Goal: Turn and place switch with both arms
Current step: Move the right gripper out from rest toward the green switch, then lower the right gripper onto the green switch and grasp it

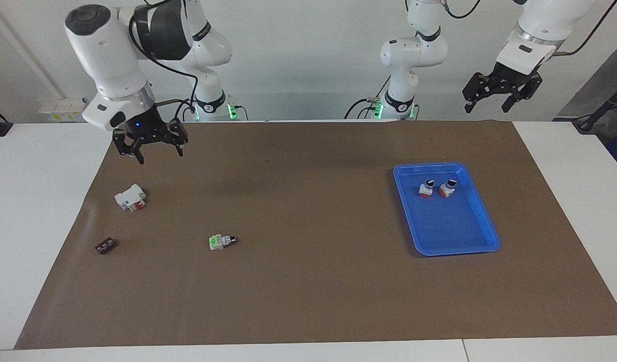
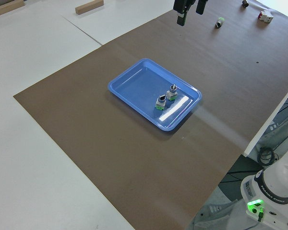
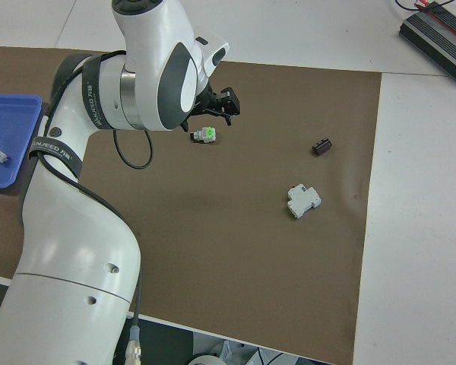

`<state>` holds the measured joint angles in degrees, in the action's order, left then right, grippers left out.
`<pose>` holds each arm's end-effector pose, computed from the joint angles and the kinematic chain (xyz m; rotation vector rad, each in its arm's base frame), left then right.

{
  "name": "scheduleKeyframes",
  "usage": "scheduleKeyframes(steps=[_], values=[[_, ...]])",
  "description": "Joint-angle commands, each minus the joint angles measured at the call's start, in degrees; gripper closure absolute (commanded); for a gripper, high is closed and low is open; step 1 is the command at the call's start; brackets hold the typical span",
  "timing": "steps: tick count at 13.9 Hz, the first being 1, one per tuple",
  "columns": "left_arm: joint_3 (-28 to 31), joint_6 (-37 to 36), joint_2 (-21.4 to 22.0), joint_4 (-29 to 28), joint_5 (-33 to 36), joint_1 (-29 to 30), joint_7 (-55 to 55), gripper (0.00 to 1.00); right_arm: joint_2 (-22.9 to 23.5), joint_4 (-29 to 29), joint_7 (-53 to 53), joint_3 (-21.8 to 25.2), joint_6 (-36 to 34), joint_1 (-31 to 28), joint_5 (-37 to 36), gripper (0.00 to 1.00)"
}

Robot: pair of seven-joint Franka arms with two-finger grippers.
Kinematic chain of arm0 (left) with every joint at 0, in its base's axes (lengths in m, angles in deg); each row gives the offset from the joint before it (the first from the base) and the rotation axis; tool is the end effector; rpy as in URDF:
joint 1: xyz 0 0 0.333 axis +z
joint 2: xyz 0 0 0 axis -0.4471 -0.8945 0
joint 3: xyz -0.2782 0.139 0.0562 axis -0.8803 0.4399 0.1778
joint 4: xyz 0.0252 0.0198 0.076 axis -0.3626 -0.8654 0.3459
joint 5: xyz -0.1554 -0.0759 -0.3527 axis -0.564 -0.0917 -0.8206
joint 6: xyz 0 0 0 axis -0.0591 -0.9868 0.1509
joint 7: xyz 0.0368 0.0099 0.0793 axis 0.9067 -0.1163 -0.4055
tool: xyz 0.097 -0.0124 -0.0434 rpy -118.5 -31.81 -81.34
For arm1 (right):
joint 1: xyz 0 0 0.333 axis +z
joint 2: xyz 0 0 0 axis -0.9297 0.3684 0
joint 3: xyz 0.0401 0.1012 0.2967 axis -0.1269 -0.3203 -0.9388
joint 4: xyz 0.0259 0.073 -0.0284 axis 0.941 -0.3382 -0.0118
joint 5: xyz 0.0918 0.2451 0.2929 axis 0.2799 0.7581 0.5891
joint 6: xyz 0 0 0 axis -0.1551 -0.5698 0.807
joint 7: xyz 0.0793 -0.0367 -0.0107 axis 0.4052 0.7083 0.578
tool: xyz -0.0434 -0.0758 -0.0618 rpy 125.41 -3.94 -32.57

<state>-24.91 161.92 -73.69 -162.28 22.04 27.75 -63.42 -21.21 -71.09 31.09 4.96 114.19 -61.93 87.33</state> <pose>0.5046 -0.0300 0.6651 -3.1282 0.1081 0.0738 0.5612 0.0329 0.5362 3.0731 0.5787 0.0697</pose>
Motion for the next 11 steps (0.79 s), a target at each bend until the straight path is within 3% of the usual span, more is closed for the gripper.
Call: scheduleKeyframes(steps=[1, 8, 11], values=[[-0.33, -0.12, 1.49, -1.58, 0.95, 0.56, -0.08, 0.0, 5.08, -0.53, 17.44, -0.01, 6.39, 0.58, 1.76, 0.0], [-0.33, -0.12, 1.49, -1.49, 0.96, 0.56, -0.08, 0.0, 17.75, -1.14, 61.05, -0.1, 23.18, 4.7, 1.41, 0.0], [-0.33, -0.12, 1.49, -1.49, 0.95, 0.56, -0.08, 0.0, 19.6, -6.22, 74.6, -0.01, 33.46, 6.99, -1.56, 0.0]])
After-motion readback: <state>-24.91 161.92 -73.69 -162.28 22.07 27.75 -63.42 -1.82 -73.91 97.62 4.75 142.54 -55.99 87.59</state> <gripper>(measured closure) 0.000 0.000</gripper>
